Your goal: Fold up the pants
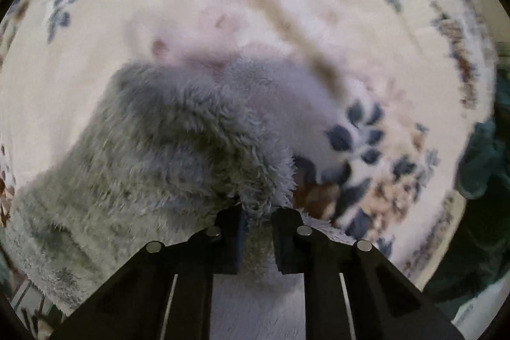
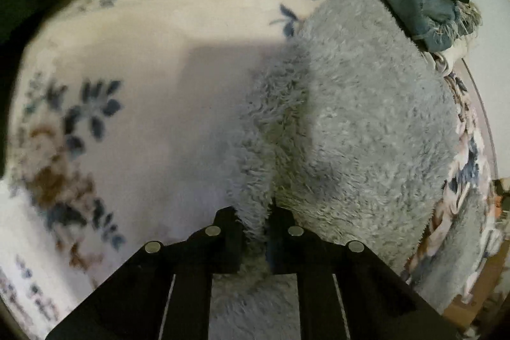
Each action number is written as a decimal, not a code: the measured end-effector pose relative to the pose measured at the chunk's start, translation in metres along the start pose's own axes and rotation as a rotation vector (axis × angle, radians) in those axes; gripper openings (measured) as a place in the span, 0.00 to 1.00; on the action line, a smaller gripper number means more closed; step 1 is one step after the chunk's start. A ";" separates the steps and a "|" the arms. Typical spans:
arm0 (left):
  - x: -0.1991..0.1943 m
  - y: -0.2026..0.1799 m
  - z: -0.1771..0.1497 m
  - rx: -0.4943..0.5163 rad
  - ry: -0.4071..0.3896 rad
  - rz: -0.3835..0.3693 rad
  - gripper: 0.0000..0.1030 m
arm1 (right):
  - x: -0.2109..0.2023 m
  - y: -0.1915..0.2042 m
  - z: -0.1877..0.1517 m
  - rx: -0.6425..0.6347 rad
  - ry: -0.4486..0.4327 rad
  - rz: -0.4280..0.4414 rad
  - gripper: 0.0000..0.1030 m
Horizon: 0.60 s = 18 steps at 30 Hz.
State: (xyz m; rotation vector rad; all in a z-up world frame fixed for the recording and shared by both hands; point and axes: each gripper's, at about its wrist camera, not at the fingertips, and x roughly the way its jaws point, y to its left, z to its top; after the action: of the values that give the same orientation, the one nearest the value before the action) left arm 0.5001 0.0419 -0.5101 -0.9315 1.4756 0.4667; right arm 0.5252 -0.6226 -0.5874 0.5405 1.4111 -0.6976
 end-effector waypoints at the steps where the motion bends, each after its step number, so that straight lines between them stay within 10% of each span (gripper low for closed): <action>1: -0.010 0.003 -0.003 0.009 -0.010 -0.027 0.10 | -0.015 -0.007 -0.006 -0.012 -0.024 0.033 0.08; 9: -0.096 0.068 -0.084 0.107 -0.084 -0.193 0.10 | -0.134 -0.134 -0.072 0.000 -0.137 0.228 0.08; 18: -0.067 0.195 -0.168 0.064 -0.028 -0.025 0.10 | -0.106 -0.309 -0.189 0.032 0.003 0.161 0.08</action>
State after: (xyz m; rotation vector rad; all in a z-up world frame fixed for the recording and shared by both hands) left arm 0.2376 0.0470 -0.4681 -0.8888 1.4438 0.4103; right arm 0.1695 -0.6897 -0.4804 0.6719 1.3447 -0.5910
